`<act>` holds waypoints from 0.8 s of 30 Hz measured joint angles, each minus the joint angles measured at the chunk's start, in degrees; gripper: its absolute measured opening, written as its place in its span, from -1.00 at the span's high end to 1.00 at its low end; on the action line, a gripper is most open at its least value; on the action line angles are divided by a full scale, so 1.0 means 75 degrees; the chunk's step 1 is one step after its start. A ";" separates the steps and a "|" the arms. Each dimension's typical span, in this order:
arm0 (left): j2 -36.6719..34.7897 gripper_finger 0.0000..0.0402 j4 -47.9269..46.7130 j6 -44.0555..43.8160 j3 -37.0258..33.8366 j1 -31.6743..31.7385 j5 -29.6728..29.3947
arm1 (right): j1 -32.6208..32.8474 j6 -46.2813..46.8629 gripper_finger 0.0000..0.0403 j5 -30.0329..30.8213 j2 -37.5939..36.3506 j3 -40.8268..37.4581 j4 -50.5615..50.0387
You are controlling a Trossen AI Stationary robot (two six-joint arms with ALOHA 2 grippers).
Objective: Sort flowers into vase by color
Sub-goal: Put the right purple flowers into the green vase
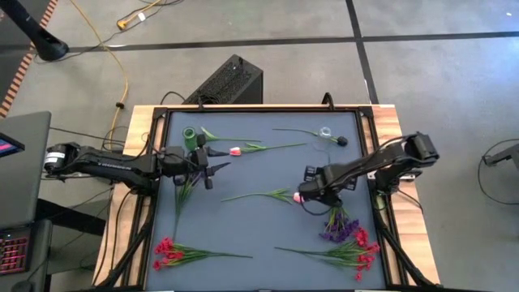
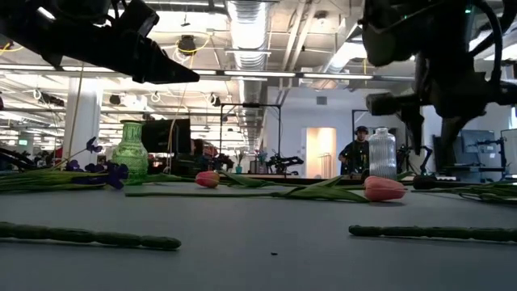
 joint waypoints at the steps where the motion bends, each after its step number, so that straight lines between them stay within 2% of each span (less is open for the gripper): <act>1: -0.0002 0.36 0.0000 -0.0004 0.0000 0.0000 0.0000 | 0.0001 0.0109 0.07 -0.0112 0.0066 -0.0024 0.0019; 5: -0.0002 0.36 -0.0006 -0.0056 0.0000 0.0000 0.0003 | 0.0002 0.0327 0.11 -0.0406 0.0147 -0.0506 0.0243; 12: -0.0002 0.36 -0.0073 -0.0070 0.0000 0.0000 0.0006 | 0.0150 0.0042 0.18 -0.0274 0.0082 -0.1473 0.1482; 19: 0.0000 0.36 -0.0076 -0.0068 0.0000 0.0000 0.0006 | 0.0276 0.0005 0.25 -0.0219 0.0073 -0.1972 0.2628; 24: -0.0002 0.36 -0.0073 -0.0053 0.0000 0.0000 0.0000 | 0.0519 -0.0146 0.49 -0.0137 0.0068 -0.2074 0.2735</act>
